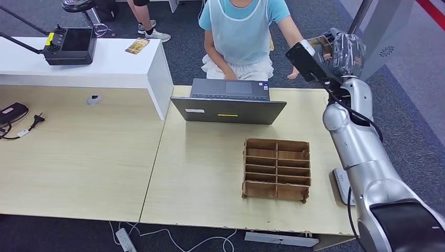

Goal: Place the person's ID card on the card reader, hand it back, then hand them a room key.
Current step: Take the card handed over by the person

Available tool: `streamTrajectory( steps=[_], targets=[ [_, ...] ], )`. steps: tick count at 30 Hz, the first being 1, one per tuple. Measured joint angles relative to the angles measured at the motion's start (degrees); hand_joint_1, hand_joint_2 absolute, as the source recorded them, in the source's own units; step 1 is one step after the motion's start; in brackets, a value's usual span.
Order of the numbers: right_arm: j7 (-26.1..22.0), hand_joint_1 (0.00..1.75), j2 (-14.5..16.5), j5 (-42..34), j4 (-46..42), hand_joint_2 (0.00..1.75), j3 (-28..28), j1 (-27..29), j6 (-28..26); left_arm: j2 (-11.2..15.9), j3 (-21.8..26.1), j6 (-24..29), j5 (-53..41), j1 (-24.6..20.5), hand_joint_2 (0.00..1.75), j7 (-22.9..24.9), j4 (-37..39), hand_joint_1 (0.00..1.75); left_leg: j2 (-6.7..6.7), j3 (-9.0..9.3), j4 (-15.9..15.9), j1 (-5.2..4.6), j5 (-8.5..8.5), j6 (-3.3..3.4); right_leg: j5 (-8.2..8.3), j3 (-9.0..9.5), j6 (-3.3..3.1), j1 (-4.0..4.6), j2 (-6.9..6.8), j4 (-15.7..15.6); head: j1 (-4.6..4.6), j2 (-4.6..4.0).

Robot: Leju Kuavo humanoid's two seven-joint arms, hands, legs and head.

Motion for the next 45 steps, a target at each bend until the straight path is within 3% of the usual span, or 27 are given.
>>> streamTrajectory(
  steps=[10, 24, 34, 45],
  targets=[
    [-3.7, 1.75, 1.2, -17.6, -8.2, 1.75, -4.7, 2.4, 5.9, 0.0, 0.0, 0.5, 0.3, 0.0, 0.0, 0.0, 0.0, 0.0, 0.0, 0.0, 0.0, 0.0, 0.0, 0.0, 0.0, 0.0, 0.0, 0.0, 0.0, 0.0, 0.0, 0.0],
    [-3.7, 1.75, 0.3, -42.4, -8.5, 1.75, -11.3, 2.4, 22.0, 0.0, 0.0, 1.1, 1.3, 0.0, 0.0, 0.0, 0.0, 0.0, -0.01, 0.0, 0.0, -0.01, 0.0, 0.0, 0.0, 0.0, 0.0, -0.01, -0.02, 0.0, 0.0, 0.0],
    [-4.1, 1.75, -5.9, -56.1, -4.4, 1.75, -14.6, 2.3, 32.7, 0.0, 0.5, 1.5, 3.0, 0.1, 0.0, 0.0, 0.0, 0.0, -0.07, -0.01, 0.0, -0.01, -0.01, 0.01, 0.0, 0.0, 0.01, -0.02, -0.05, 0.0, -0.01, 0.0],
    [-3.8, 1.75, -15.6, -68.9, -1.6, 1.75, -17.5, 5.3, 43.1, 0.1, 1.9, 1.9, 4.3, 0.2, 0.0, -0.6, 0.0, 0.0, -0.17, -0.03, 0.0, -0.01, -0.03, 0.03, -0.01, 0.0, 0.02, -0.02, -0.14, -0.1, -0.01, 0.0]
  ],
)
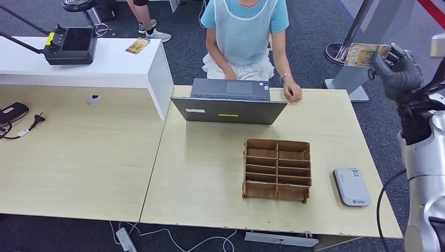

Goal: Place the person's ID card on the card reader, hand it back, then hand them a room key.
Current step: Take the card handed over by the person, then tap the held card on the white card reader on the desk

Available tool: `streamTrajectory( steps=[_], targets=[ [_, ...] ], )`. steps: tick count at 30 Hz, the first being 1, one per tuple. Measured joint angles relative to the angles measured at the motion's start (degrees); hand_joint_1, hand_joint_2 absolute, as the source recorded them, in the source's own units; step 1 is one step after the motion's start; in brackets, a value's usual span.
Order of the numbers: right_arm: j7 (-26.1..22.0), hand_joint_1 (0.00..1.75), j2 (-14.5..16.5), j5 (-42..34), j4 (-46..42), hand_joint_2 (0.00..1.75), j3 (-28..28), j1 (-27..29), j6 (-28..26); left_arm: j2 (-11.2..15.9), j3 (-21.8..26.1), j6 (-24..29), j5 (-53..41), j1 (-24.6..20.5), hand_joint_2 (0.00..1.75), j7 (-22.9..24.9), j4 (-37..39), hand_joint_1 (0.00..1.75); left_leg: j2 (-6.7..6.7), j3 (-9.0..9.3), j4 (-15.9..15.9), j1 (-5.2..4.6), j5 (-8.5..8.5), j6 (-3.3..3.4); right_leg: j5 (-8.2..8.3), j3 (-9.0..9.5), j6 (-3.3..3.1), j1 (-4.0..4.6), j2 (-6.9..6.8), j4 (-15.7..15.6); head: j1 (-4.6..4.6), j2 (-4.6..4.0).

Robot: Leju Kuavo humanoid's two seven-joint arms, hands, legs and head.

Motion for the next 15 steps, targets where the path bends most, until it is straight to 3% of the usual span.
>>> streamTrajectory(
  steps=[15],
  targets=[
    [3.1, 1.75, -16.9, -13.9, 3.9, 1.75, 3.1, 6.2, 14.2, 0.6, 1.2, 0.1, 0.5, 0.1, 0.0, -0.7, 0.0, 0.0, 0.0, -0.03, 0.0, -0.02, -0.05, 0.06, -0.01, -0.01, 0.02, -0.02, -0.02, 0.0, -0.01, 0.0]
  ],
)
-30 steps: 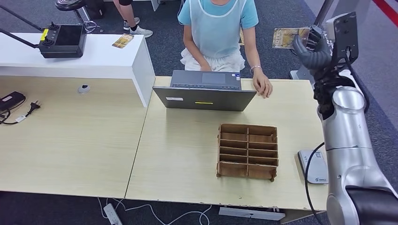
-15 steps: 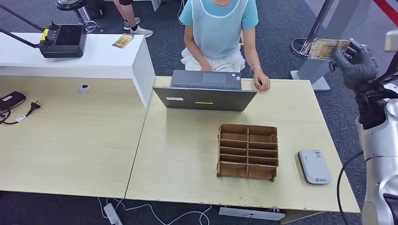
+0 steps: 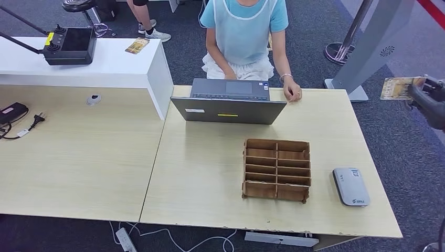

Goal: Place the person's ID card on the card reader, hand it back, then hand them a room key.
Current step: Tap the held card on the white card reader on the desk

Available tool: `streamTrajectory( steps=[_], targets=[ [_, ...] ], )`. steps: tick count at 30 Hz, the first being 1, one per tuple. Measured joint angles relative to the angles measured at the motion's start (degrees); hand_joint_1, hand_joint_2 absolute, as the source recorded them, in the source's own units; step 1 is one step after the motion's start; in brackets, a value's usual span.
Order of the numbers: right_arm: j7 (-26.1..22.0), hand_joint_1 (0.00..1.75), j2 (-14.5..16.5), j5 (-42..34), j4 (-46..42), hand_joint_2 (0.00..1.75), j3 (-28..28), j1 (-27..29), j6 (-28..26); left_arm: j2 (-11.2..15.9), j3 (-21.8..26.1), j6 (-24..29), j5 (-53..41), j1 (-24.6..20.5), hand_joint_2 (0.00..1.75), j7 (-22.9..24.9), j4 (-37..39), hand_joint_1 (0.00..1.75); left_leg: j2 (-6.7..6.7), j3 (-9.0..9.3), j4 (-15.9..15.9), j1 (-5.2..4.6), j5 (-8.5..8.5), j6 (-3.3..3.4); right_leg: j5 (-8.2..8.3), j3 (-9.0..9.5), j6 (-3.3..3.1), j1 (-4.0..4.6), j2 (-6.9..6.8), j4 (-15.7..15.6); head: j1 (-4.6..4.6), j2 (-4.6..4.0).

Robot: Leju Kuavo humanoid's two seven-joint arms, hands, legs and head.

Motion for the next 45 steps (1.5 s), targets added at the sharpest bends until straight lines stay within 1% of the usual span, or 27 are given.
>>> streamTrajectory(
  steps=[4, 9, 13, 17, 23, 30, 37, 45],
  targets=[
    [0.2, 1.75, -3.9, -3.2, 0.0, 1.75, 1.9, 1.9, 1.1, 0.1, 0.1, 0.0, 0.1, 0.0, 0.0, -0.3, 0.0, 0.0, -0.09, -0.02, 0.0, 0.0, -0.01, 0.03, -0.02, 0.01, 0.02, 0.0, -0.13, 0.0, 0.01, 0.0],
    [0.2, 1.75, -8.5, -6.6, -0.8, 1.75, 3.7, 5.1, 0.9, 0.1, 0.3, 0.0, 0.1, 0.2, 0.0, -0.5, 0.0, 0.0, -0.11, -0.05, 0.0, 0.0, -0.02, 0.04, -0.02, 0.01, 0.02, 0.0, -0.16, 0.0, 0.0, 0.0],
    [0.1, 1.75, -10.9, -7.2, -1.5, 1.75, 4.6, 8.2, 0.5, 0.1, 0.4, -0.1, 0.0, 0.2, 0.0, -0.5, 0.0, 0.0, -0.11, -0.05, 0.0, 0.0, -0.02, 0.05, -0.02, 0.01, 0.02, 0.0, -0.14, 0.0, 0.0, 0.0],
    [-0.5, 1.75, -12.2, -6.5, -1.9, 1.75, 5.5, 11.4, -0.4, 0.1, 0.4, -0.1, -0.3, 0.2, 0.0, -0.5, 0.0, 0.0, -0.1, -0.04, 0.0, 0.0, -0.04, 0.07, -0.02, 0.01, 0.02, 0.0, -0.12, 0.0, 0.0, 0.0],
    [-2.9, 1.75, -12.3, -2.9, -1.9, 1.75, 5.9, 16.0, -3.0, 0.1, 0.4, -0.1, -0.7, 0.2, 0.0, -0.5, 0.0, 0.0, -0.11, -0.05, 0.0, 0.0, -0.03, 0.07, -0.02, 0.01, 0.02, 0.01, -0.12, 0.0, 0.0, 0.0],
    [-4.2, 1.75, -11.2, 1.1, -1.3, 1.75, 5.9, 20.1, -4.7, 0.0, 0.4, -0.1, -1.1, 0.2, 0.0, -0.4, 0.0, 0.0, -0.09, -0.05, 0.0, 0.0, -0.04, 0.07, -0.04, 0.01, 0.05, 0.0, -0.12, 0.0, -0.01, 0.0],
    [-4.1, 1.75, -10.0, 5.6, -0.8, 1.75, 5.8, 22.1, -5.5, 0.0, 0.4, 0.0, -1.3, 0.1, 0.0, -0.3, 0.0, 0.0, -0.03, -0.03, 0.0, 0.0, -0.04, 0.07, -0.05, 0.01, 0.06, 0.0, -0.08, 0.0, -0.01, 0.0],
    [-4.3, 1.75, -8.9, 6.9, -0.6, 1.75, 5.4, 24.8, -5.4, 0.1, 0.4, 0.0, -1.8, 0.2, 0.0, 0.1, 0.0, 0.0, -0.04, -0.04, 0.0, 0.0, -0.04, 0.07, -0.06, 0.01, 0.07, 0.0, -0.08, 0.0, -0.01, 0.0]
  ],
)
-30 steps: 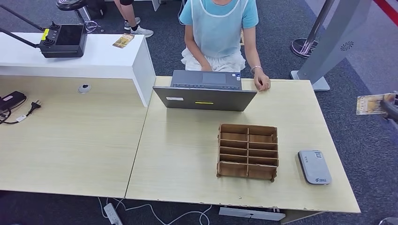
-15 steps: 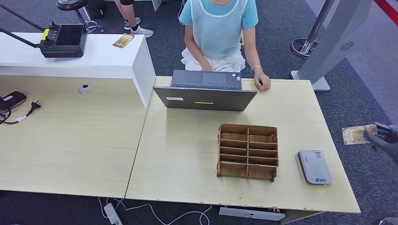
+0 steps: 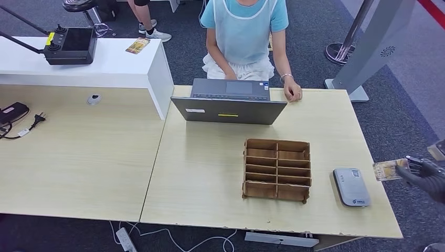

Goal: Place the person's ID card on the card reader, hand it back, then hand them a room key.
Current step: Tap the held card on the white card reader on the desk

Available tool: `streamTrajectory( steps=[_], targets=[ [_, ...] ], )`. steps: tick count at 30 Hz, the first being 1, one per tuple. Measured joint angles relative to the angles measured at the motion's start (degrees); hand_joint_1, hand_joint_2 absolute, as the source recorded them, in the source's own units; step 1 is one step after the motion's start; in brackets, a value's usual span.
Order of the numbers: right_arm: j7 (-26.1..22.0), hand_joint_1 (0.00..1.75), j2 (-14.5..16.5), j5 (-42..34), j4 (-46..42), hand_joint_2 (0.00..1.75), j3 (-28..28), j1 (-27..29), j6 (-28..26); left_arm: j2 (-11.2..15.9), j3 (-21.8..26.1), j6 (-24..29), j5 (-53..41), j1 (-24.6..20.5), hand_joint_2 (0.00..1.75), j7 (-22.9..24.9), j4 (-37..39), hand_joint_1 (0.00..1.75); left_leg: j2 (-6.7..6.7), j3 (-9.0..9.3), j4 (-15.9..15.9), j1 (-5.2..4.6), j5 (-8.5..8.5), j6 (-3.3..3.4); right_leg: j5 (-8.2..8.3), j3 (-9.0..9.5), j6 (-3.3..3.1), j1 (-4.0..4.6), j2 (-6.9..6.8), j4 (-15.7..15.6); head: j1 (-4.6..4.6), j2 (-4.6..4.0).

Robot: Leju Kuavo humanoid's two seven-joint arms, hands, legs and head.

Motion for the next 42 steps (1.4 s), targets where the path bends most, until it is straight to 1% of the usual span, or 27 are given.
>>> streamTrajectory(
  steps=[6, 17, 22, 42],
  targets=[
    [0.0, 1.75, 1.1, 1.4, 0.0, 1.75, 0.0, 1.0, -0.3, 0.0, 0.0, 0.0, -0.3, 0.0, 0.0, 0.1, 0.0, 0.0, 0.01, 0.0, 0.0, 0.0, 0.0, 0.0, -0.01, 0.0, 0.01, 0.0, 0.01, 0.0, 0.01, 0.0],
    [1.0, 1.75, 3.0, 4.0, -0.1, 1.75, 0.1, 1.0, -1.0, 0.1, 0.0, 0.0, -0.7, 0.0, 0.0, 0.2, 0.0, 0.0, 0.01, -0.01, 0.0, 0.0, 0.0, 0.0, -0.01, 0.01, 0.01, 0.0, 0.0, 0.0, 0.01, 0.0],
    [1.4, 1.75, 3.6, 5.5, -0.1, 1.75, 0.9, 0.8, -1.9, 0.1, 0.0, 0.0, -0.9, 0.0, 0.0, 0.2, 0.0, 0.0, 0.0, -0.01, 0.0, 0.0, 0.0, 0.0, -0.01, 0.01, 0.01, 0.0, -0.01, 0.0, 0.0, 0.0],
    [1.3, 1.75, 6.2, 7.3, 0.7, 1.75, 3.5, -0.3, -1.9, 0.1, 0.0, -0.1, -1.1, 0.0, 0.0, 0.2, 0.0, 0.0, 0.0, -0.01, 0.0, 0.0, 0.0, 0.0, -0.01, 0.01, 0.01, 0.0, 0.0, 0.0, 0.0, 0.0]
  ],
)
